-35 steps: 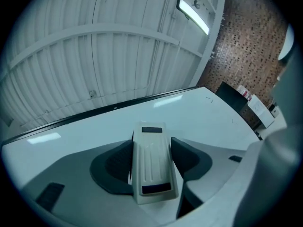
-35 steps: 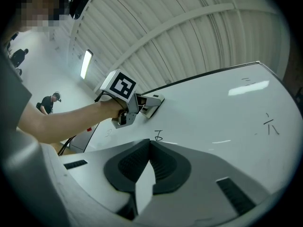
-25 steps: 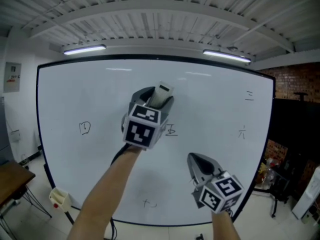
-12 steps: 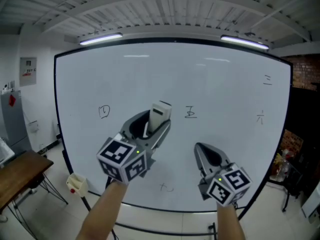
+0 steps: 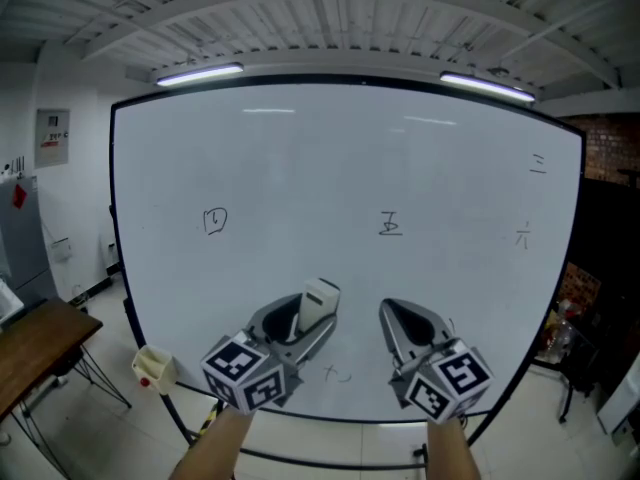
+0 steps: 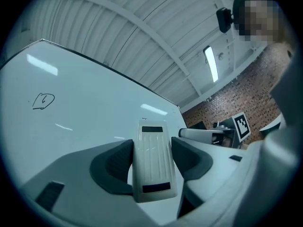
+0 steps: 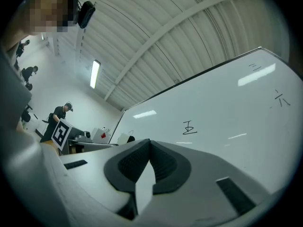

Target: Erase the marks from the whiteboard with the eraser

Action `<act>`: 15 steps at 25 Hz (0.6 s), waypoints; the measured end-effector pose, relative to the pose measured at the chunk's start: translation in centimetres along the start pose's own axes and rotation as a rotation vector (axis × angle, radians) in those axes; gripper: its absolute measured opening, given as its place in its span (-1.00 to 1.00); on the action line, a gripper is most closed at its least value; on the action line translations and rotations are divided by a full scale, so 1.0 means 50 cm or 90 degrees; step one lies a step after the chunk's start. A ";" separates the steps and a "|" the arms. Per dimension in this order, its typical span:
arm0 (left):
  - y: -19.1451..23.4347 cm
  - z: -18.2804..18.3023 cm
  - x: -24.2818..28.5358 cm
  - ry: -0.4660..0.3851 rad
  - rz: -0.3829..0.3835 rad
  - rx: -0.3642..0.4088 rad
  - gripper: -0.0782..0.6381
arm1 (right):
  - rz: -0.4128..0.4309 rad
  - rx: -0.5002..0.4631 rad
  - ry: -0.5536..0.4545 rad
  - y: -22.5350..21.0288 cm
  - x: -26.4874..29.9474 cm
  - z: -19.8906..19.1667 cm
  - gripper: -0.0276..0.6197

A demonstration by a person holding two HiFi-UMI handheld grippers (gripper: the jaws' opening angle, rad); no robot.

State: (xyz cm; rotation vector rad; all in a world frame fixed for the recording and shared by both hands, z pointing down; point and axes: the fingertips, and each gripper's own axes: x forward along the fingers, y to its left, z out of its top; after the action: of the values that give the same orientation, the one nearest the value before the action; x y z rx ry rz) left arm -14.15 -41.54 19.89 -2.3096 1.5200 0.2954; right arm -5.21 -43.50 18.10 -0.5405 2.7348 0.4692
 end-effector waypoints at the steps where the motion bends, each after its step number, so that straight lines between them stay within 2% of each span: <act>1: 0.002 -0.003 -0.003 -0.001 -0.003 -0.005 -0.08 | 0.000 -0.001 0.004 0.004 0.003 -0.004 -0.94; 15: 0.015 -0.014 -0.004 0.003 -0.004 -0.029 -0.08 | -0.004 0.006 0.014 0.020 0.017 -0.019 -0.94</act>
State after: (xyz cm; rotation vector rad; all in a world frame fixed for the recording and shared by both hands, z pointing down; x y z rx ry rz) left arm -14.92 -41.90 20.47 -2.3525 1.5227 0.3259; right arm -6.61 -43.24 18.88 -0.5556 2.7542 0.4506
